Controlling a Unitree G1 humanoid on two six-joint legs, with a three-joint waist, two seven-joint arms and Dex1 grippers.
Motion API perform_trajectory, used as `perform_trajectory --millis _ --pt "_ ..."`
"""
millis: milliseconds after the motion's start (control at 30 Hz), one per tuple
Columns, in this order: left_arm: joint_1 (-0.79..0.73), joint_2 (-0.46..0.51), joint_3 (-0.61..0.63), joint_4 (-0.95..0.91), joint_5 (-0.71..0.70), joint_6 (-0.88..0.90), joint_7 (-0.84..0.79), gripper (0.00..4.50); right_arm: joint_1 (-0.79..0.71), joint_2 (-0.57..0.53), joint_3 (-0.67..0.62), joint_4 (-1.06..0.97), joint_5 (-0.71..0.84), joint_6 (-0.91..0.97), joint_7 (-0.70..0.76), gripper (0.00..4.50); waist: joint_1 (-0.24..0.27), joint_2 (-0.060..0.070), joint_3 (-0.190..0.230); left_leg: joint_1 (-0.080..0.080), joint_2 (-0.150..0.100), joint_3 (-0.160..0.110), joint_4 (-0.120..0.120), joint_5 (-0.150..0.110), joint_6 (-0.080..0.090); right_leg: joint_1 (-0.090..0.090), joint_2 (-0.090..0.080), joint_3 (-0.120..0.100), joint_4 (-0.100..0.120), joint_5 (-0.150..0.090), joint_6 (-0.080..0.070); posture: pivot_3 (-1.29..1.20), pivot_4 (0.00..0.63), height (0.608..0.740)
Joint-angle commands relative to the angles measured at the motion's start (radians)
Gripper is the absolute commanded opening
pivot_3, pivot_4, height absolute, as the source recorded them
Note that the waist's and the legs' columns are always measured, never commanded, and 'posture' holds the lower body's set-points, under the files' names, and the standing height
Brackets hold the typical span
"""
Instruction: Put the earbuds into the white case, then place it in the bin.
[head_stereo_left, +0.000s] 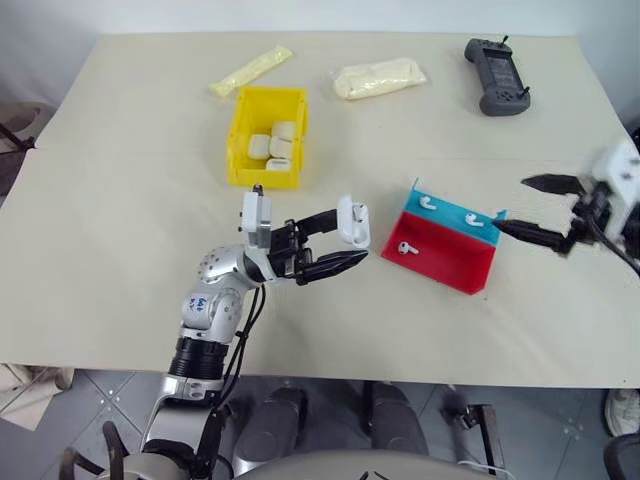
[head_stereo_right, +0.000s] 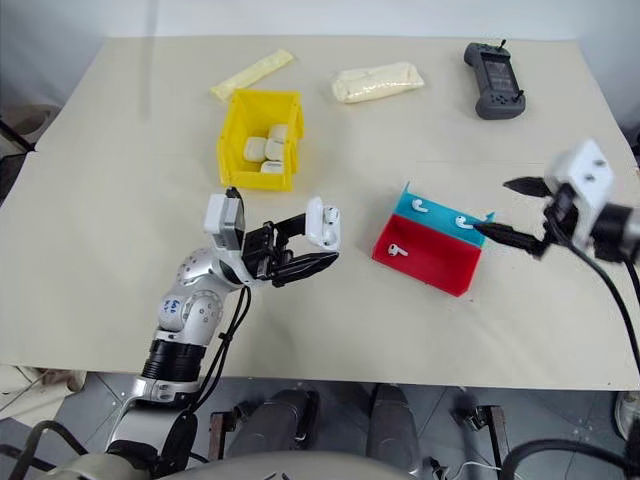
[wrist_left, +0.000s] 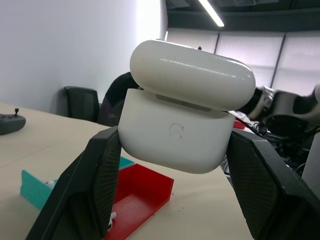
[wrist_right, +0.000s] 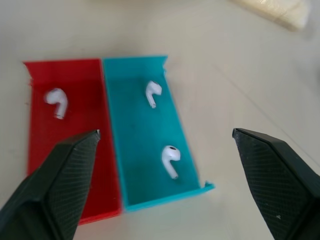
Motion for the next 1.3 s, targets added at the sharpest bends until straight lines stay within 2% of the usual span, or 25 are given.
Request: perform_trajectory --millis 33,167,267,533,733,833,1000,1300 --pt "-0.009 -0.012 -0.016 -0.027 -0.006 -0.019 -0.008 2.84 -0.216 0.002 0.175 0.208 -0.221 -0.141 0.052 4.45 -0.003 0.0 0.0 0.0 0.0 0.002 0.0 0.0 0.0 0.0 0.0 0.0 -0.001 0.0 0.001 0.0 0.15 0.74" --pt "-0.023 -0.024 -0.018 -0.013 0.0 -0.037 0.0 2.84 -0.426 0.082 0.303 0.453 -0.366 -0.243 0.077 4.45 -0.007 0.0 0.0 0.0 0.002 0.002 -0.002 0.0 0.0 -0.001 0.001 0.0 -0.001 0.0 0.001 0.0 0.15 0.74" --pt "-0.023 -0.029 -0.02 -0.015 0.006 -0.046 0.004 2.84 -0.504 0.13 0.355 0.587 -0.43 -0.293 0.12 4.45 -0.008 0.0 0.0 0.0 0.002 0.002 -0.003 0.0 -0.001 -0.002 0.001 0.0 -0.001 0.0 0.0 0.0 0.15 0.74" --pt "-0.004 -0.021 -0.016 -0.036 0.009 -0.064 0.026 2.84 -0.603 0.214 0.392 0.742 -0.502 -0.327 0.219 4.45 -0.008 0.0 0.0 0.0 0.002 0.002 -0.001 0.0 -0.001 -0.002 0.001 0.0 0.0 0.0 0.0 0.0 0.15 0.74" --pt "0.013 -0.02 -0.021 -0.051 0.011 -0.072 0.041 2.84 -0.612 0.251 0.421 0.816 -0.574 -0.377 0.197 4.45 -0.011 0.0 0.0 0.0 0.001 0.002 -0.001 0.0 -0.001 -0.002 0.001 0.0 0.0 0.0 0.0 0.0 0.15 0.74" --pt "0.018 -0.021 -0.022 -0.062 0.012 -0.074 0.055 2.84 -0.617 0.262 0.429 0.842 -0.597 -0.41 0.195 3.89 -0.013 0.0 0.0 0.0 0.002 0.001 -0.001 0.0 -0.001 -0.002 0.001 0.0 0.001 0.0 0.0 0.0 0.15 0.74" --pt "0.021 -0.018 -0.021 -0.071 0.011 -0.073 0.066 2.84 -0.622 0.275 0.433 0.867 -0.624 -0.446 0.202 2.25 -0.017 0.0 0.0 0.0 0.001 0.001 -0.001 0.0 -0.001 -0.002 0.001 0.0 0.001 0.0 0.0 0.0 0.15 0.74" --pt "0.02 -0.015 -0.022 -0.082 0.007 -0.069 0.076 2.84 -0.62 0.287 0.436 0.886 -0.659 -0.485 0.196 2.25 -0.029 0.0 0.0 0.0 0.001 0.001 -0.001 0.0 -0.001 -0.002 0.001 0.0 0.006 0.0 0.0 0.0 0.15 0.74"
